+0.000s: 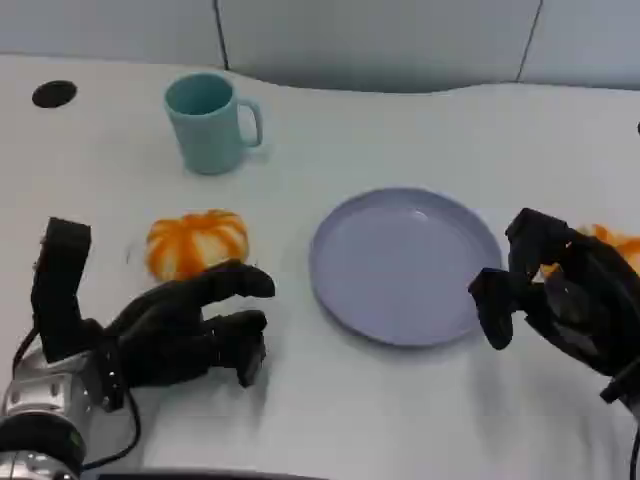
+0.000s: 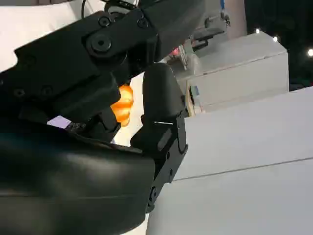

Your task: Grasp the bread from the table and place it into the plate.

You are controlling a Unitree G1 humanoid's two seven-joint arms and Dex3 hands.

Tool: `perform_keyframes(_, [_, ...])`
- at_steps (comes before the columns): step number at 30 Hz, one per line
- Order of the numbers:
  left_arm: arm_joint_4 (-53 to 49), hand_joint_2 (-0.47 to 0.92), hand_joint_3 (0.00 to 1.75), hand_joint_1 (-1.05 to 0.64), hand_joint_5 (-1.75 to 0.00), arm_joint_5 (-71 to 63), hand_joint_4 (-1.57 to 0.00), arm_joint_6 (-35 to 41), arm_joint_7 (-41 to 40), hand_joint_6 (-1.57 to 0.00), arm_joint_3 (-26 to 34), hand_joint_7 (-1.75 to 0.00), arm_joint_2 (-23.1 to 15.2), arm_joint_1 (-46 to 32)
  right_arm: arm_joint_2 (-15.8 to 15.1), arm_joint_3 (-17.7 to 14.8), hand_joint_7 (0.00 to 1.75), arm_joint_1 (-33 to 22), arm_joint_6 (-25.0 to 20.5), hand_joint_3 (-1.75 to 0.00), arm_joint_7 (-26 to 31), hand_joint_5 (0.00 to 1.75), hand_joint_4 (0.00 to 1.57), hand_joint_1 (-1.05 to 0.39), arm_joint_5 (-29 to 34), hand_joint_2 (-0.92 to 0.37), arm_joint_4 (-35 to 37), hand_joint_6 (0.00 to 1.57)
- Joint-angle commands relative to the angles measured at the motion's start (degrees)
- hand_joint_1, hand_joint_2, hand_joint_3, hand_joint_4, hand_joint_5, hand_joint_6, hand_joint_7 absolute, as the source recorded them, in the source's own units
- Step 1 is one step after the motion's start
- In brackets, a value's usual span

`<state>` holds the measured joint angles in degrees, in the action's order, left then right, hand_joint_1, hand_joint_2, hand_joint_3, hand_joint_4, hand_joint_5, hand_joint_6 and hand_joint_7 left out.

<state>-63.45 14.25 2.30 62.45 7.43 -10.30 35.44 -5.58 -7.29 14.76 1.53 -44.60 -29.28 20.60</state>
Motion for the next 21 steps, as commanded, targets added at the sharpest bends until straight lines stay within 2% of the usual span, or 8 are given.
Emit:
perform_keyframes(1, [-0.20, 0.92, 0.30, -0.23, -1.75, 0.13, -0.78, -0.48, 0.86, -0.59, 0.69, -1.75, -0.72, 0.86, -0.32, -0.58, 1.75, -1.78, -2.51, -0.01, -0.51, 1.75, 0.88, -0.36, -1.10, -0.84, -0.73, 0.65])
perform_keyframes(4, [-0.42, 0.92, 0.29, -0.22, -1.75, 0.61, -0.77, 1.06, 0.82, -0.59, 1.30, -1.75, -0.66, 1.08, 0.07, 0.22, 1.75, -2.53, -4.71, -0.01, 0.74, 1.75, 0.88, -0.37, -0.14, -0.84, -0.14, 0.65])
perform_keyframes(9, [0.03, 0.92, 0.28, -0.24, -1.75, 0.00, -0.77, 0.74, 0.67, -0.59, 1.22, -1.75, -0.81, 0.88, 2.52, -0.80, 1.75, -2.63, -11.84, 0.00, 4.58, 1.75, 0.91, -0.29, -2.58, -0.83, 0.68, 0.66])
perform_keyframes(21, [-0.09, 0.92, 0.28, -0.24, -1.75, 0.17, -0.76, 0.89, 1.00, -0.60, 1.50, -1.75, -0.71, 1.04, 2.00, -2.55, 1.75, -2.50, -15.06, -0.01, 5.01, 1.75, 0.90, -0.28, -2.68, -0.85, 0.50, 0.64])
